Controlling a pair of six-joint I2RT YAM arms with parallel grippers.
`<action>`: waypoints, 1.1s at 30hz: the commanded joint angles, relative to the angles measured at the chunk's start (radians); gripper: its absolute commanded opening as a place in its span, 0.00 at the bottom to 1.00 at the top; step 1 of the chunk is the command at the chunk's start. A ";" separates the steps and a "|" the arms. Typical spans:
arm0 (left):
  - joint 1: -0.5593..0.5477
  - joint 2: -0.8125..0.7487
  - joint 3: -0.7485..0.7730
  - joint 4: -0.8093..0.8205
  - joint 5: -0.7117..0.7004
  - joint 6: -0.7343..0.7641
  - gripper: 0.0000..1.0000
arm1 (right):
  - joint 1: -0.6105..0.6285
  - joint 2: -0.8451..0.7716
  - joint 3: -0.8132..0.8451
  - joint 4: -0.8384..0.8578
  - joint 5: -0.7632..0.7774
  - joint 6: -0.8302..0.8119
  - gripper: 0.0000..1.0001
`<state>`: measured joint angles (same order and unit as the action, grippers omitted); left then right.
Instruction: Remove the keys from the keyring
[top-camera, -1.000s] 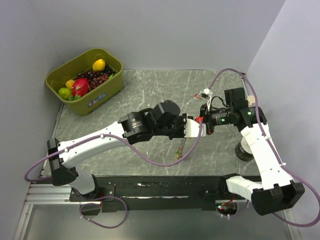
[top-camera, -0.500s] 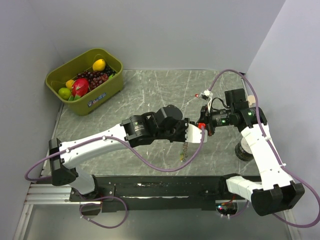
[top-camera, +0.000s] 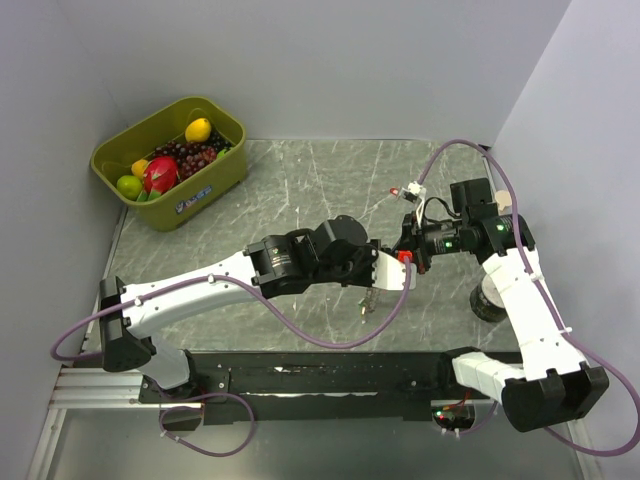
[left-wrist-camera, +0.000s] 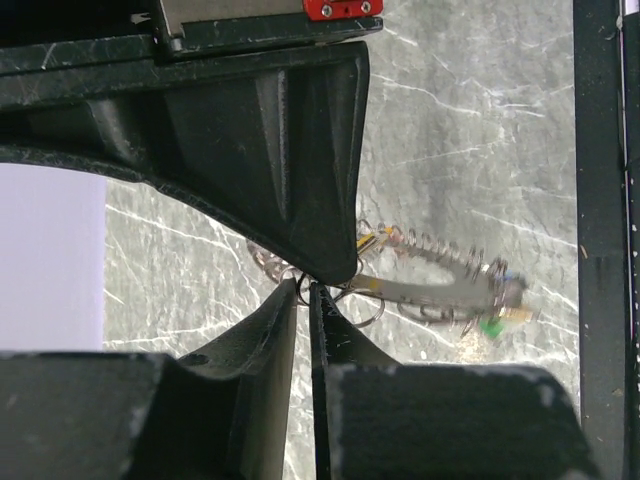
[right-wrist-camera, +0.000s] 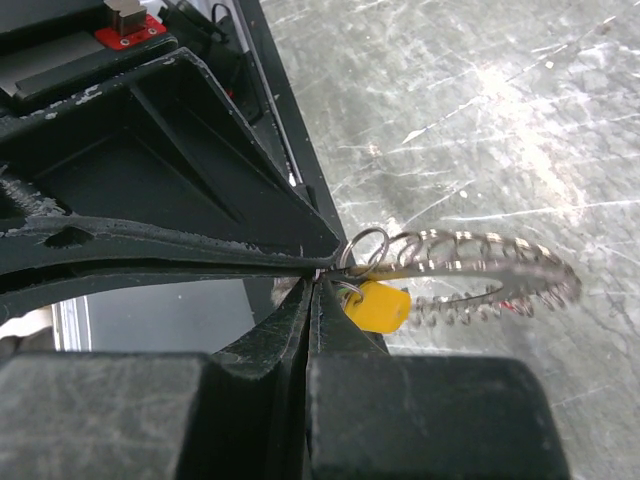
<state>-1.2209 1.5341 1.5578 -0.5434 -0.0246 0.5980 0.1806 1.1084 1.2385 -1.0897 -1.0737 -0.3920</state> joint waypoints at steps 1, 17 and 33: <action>0.001 0.003 0.008 -0.010 -0.015 0.008 0.16 | 0.003 -0.022 0.030 -0.027 -0.126 -0.015 0.00; -0.012 0.028 0.038 -0.061 0.064 -0.030 0.10 | 0.002 -0.062 0.050 -0.026 -0.152 -0.027 0.00; -0.014 0.044 0.048 -0.078 0.107 -0.041 0.01 | 0.000 -0.091 0.073 -0.050 -0.163 -0.057 0.00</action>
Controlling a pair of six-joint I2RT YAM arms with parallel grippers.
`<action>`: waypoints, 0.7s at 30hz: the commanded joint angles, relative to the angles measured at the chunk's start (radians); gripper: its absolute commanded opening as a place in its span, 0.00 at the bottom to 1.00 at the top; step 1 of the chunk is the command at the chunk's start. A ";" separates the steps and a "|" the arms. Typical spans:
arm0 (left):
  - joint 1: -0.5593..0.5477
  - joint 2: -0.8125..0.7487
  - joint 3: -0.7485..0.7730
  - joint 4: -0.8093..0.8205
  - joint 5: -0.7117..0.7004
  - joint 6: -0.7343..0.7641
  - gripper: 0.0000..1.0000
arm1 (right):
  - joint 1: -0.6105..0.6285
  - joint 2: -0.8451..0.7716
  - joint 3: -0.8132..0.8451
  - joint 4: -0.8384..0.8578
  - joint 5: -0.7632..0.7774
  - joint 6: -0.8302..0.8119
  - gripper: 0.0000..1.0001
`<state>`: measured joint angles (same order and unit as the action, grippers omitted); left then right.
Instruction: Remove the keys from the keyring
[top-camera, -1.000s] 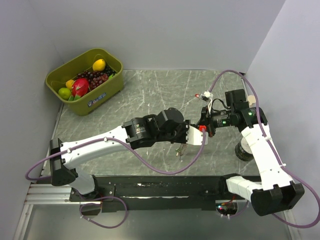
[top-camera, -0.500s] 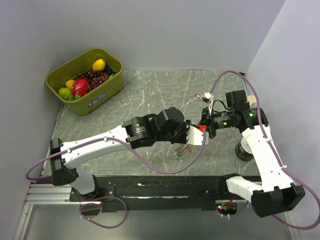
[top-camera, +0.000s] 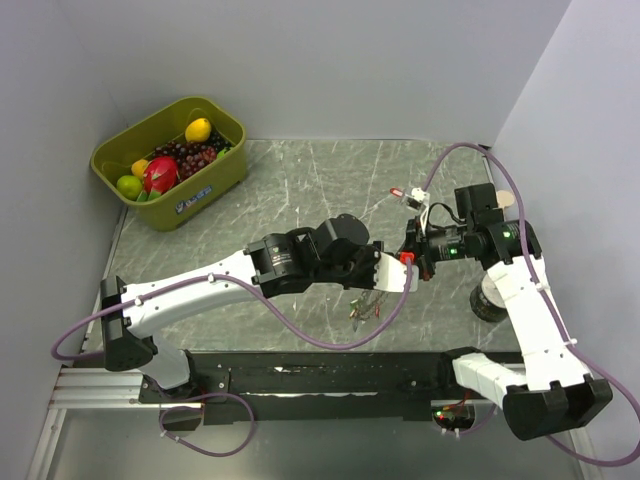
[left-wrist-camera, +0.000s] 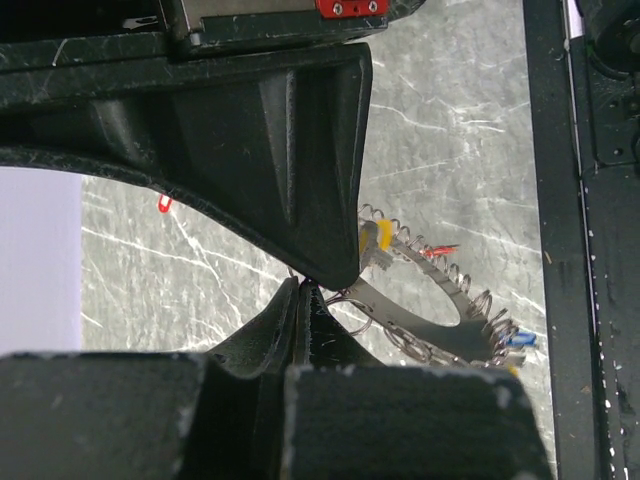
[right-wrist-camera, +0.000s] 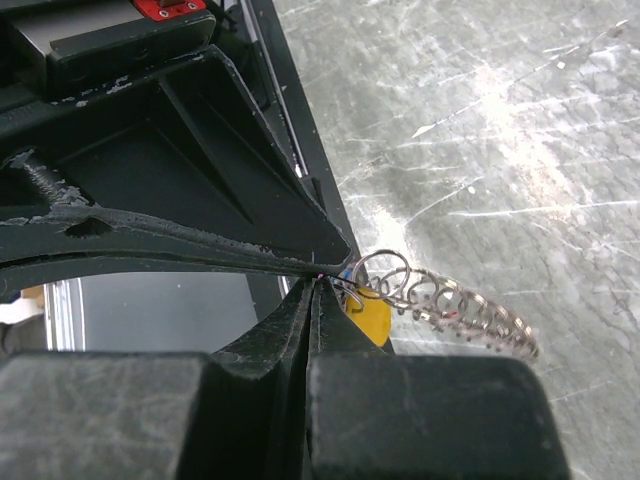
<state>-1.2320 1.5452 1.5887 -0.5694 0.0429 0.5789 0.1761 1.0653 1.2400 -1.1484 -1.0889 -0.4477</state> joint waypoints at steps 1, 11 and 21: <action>-0.003 0.033 0.016 -0.052 0.043 -0.024 0.01 | 0.002 -0.050 0.072 0.007 -0.144 -0.008 0.00; 0.108 0.000 0.016 0.005 0.224 -0.171 0.01 | -0.007 -0.091 0.070 0.004 -0.065 -0.043 0.04; 0.170 -0.022 -0.022 0.054 0.316 -0.243 0.01 | -0.058 -0.105 0.124 -0.060 -0.039 -0.121 0.40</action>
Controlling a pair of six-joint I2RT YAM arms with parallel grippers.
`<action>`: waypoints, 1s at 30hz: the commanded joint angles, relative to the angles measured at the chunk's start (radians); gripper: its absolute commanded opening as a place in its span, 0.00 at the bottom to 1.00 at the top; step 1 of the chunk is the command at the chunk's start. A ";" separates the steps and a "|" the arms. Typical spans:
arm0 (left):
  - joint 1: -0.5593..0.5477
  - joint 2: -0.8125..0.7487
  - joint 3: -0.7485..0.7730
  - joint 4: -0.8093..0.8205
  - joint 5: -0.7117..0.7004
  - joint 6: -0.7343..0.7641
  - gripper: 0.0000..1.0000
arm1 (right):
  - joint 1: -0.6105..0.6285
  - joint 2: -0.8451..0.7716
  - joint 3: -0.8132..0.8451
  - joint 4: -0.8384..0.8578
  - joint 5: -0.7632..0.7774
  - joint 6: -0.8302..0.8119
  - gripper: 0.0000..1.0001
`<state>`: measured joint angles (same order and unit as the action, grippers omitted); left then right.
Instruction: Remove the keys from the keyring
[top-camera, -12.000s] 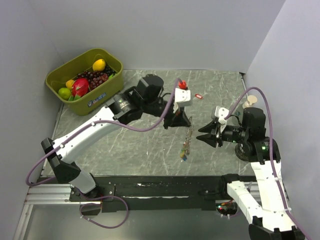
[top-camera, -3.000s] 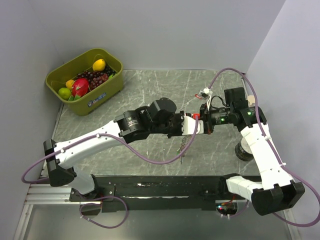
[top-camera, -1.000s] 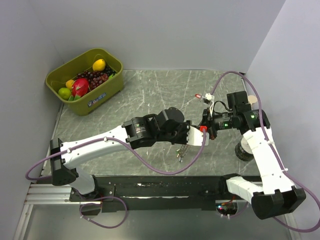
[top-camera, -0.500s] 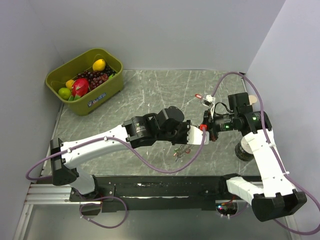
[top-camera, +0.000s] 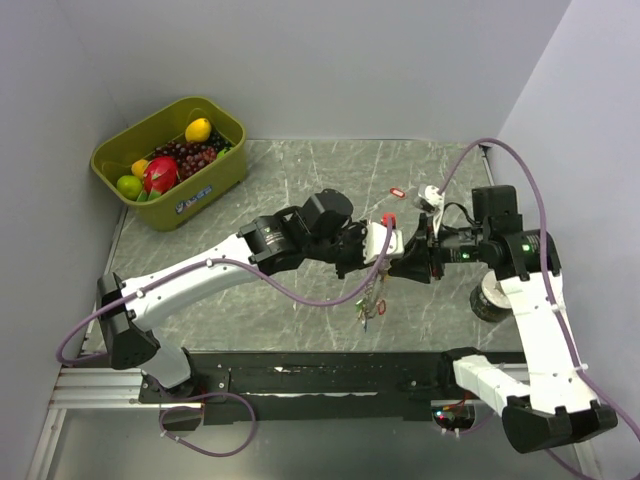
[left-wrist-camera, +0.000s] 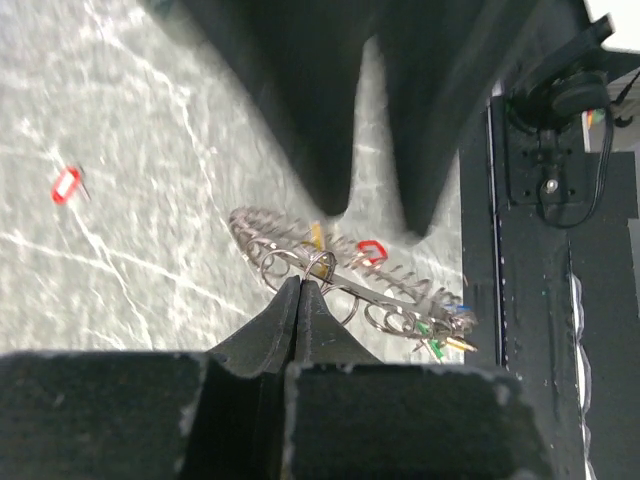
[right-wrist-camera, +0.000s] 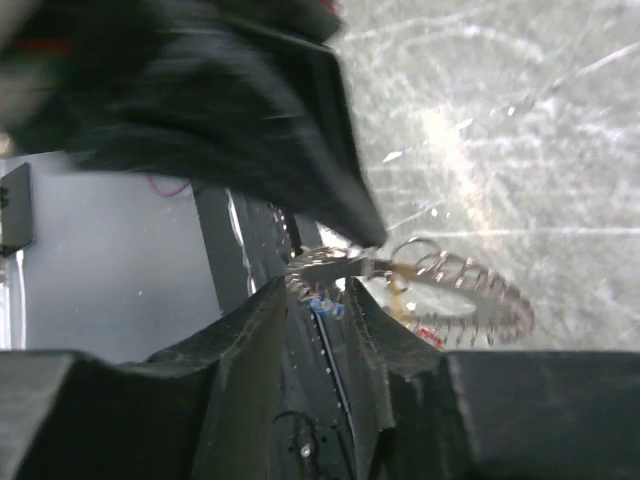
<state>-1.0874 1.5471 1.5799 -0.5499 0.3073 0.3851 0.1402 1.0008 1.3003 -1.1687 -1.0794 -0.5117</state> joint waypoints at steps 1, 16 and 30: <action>0.035 -0.028 -0.015 0.039 0.055 -0.052 0.01 | -0.025 -0.042 0.068 -0.048 -0.045 -0.068 0.40; 0.132 -0.028 0.055 0.076 0.320 -0.233 0.01 | -0.002 -0.183 -0.225 0.260 0.121 -0.119 0.43; 0.184 -0.018 0.074 0.123 0.432 -0.325 0.01 | 0.126 -0.257 -0.277 0.533 0.131 0.004 0.45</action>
<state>-0.9073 1.5475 1.5860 -0.4973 0.6804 0.0921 0.1841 0.7235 1.0122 -0.7628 -0.9871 -0.5636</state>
